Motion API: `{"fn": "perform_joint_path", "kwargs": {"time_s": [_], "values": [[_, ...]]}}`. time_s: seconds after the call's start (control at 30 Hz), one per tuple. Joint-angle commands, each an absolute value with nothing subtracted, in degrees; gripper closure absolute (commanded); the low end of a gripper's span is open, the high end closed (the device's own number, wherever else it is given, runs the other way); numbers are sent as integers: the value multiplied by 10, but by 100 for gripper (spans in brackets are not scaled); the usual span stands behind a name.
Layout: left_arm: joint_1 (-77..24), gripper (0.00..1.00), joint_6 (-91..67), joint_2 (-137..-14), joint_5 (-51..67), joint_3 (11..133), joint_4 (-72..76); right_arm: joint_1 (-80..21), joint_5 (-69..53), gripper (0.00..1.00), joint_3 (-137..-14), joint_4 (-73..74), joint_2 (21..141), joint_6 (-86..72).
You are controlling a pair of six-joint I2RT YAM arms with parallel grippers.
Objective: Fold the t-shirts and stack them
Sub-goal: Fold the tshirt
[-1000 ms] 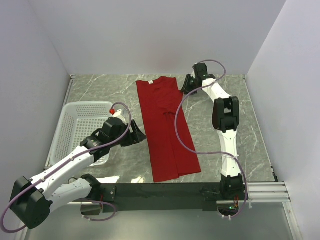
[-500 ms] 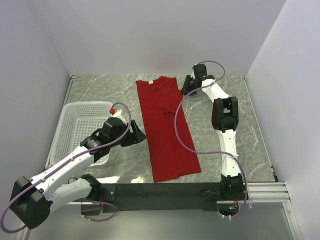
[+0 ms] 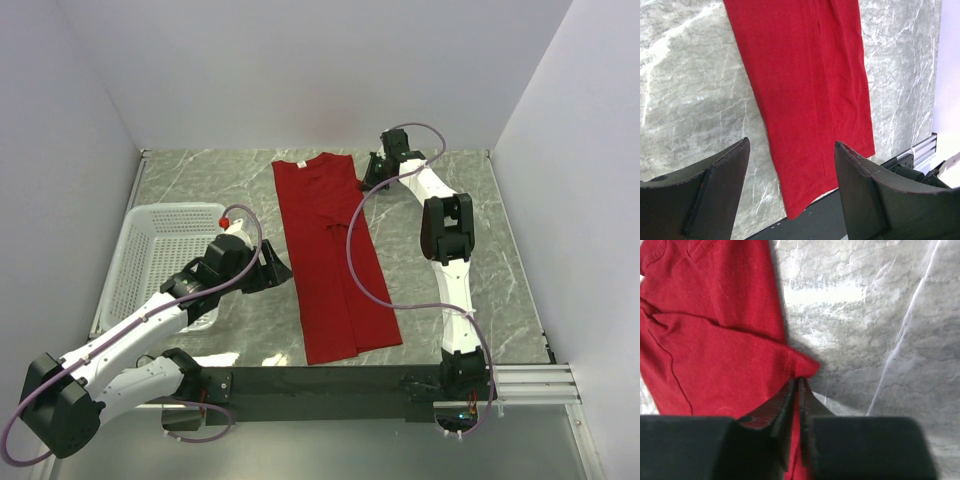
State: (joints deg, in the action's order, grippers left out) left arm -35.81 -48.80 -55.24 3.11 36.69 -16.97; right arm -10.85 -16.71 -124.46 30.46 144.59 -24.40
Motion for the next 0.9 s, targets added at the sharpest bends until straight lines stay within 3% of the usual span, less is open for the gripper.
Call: {"fn": "perform_joint_path", "kwargs": {"time_s": [0.0, 0.1, 0.87], "values": [[-357, 26, -489, -539, 24, 377, -153, -110, -154, 90, -1256, 297, 1442, -243], [-356, 26, -489, -541, 26, 375, -149, -110, -152, 100, -1264, 293, 1431, -237], [-357, 26, -484, -537, 24, 379, -151, -135, -192, 100, -1226, 259, 1355, -233]]}}
